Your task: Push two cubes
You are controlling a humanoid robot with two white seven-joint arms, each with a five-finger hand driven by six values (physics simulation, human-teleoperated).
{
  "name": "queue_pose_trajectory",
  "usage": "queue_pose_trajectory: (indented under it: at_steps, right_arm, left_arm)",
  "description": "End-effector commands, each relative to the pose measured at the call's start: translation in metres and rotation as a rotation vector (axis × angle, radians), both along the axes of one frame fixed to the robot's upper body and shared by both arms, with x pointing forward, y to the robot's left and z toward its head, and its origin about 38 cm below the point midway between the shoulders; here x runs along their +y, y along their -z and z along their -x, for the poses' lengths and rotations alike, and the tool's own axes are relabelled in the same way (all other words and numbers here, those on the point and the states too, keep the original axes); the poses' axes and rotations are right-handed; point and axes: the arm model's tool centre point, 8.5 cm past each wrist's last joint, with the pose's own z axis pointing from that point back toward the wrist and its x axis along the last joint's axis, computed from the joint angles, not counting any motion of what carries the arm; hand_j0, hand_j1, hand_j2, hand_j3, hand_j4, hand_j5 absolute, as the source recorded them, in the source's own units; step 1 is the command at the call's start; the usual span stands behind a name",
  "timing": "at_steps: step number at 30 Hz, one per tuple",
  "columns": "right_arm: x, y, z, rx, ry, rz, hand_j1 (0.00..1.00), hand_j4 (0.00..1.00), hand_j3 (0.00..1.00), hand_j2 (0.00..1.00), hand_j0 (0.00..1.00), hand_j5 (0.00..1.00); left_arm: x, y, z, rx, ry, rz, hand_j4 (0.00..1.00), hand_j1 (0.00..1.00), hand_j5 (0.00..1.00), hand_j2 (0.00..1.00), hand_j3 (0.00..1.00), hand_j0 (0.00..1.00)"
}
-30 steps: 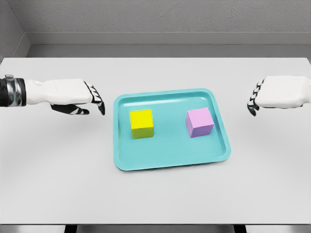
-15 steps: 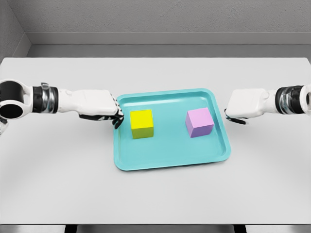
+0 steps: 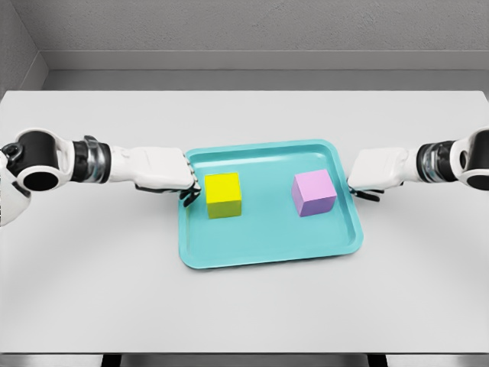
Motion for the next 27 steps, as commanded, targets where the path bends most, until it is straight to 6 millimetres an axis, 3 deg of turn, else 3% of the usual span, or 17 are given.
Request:
queue_pose_trajectory:
  at_steps: [1,10,12,13,15,19,21,23,27]
  right_arm:
    - [0.000,0.004,0.001,0.010,0.001,0.004,0.00,0.00,0.00,0.00,0.00,0.00]
    - [0.015,0.016,-0.004,0.025,-0.014,0.002,0.00,0.00,0.00,0.00,0.00,0.00]
    - [0.020,0.015,-0.003,0.022,-0.025,-0.003,0.00,0.00,0.00,0.00,0.00,0.00]
    - [0.021,0.013,-0.004,0.017,-0.028,-0.004,0.00,0.00,0.00,0.00,0.00,0.00]
    - [0.009,-0.015,-0.015,-0.048,0.016,-0.046,0.00,0.00,0.00,0.00,0.00,0.00]
    - [-0.002,-0.021,-0.016,-0.060,0.037,-0.041,0.00,0.00,0.00,0.00,0.00,0.00]
    - [0.008,-0.009,-0.010,-0.031,0.007,-0.029,0.00,0.00,0.00,0.00,0.00,0.00]
    - [0.017,0.004,-0.005,-0.001,-0.019,-0.015,0.00,0.00,0.00,0.00,0.00,0.00]
    - [0.034,0.017,0.003,0.028,-0.070,-0.008,0.00,0.00,0.00,0.00,0.00,0.00]
  left_arm:
    - [-0.004,0.004,0.000,-0.013,0.007,-0.022,0.34,0.34,0.34,0.34,0.34,0.34]
    - [-0.009,0.015,-0.005,-0.015,0.005,-0.053,0.34,0.34,0.34,0.34,0.34,0.34]
    - [-0.019,0.023,-0.009,-0.013,0.006,-0.062,0.34,0.34,0.34,0.34,0.34,0.34]
    - [-0.022,0.024,-0.009,-0.019,0.011,-0.065,0.34,0.34,0.34,0.34,0.34,0.34]
    - [-0.024,0.026,-0.008,-0.015,0.017,-0.066,0.34,0.34,0.34,0.34,0.34,0.34]
    - [-0.028,0.027,-0.007,-0.014,0.026,-0.068,0.34,0.34,0.34,0.34,0.34,0.34]
    - [-0.022,0.026,-0.015,-0.019,-0.001,-0.080,0.34,0.34,0.34,0.34,0.34,0.34]
    - [-0.018,0.025,-0.038,-0.007,-0.062,-0.077,0.34,0.34,0.34,0.34,0.34,0.34]
    - [-0.019,0.022,-0.041,-0.012,-0.068,-0.070,0.34,0.34,0.34,0.34,0.34,0.34]
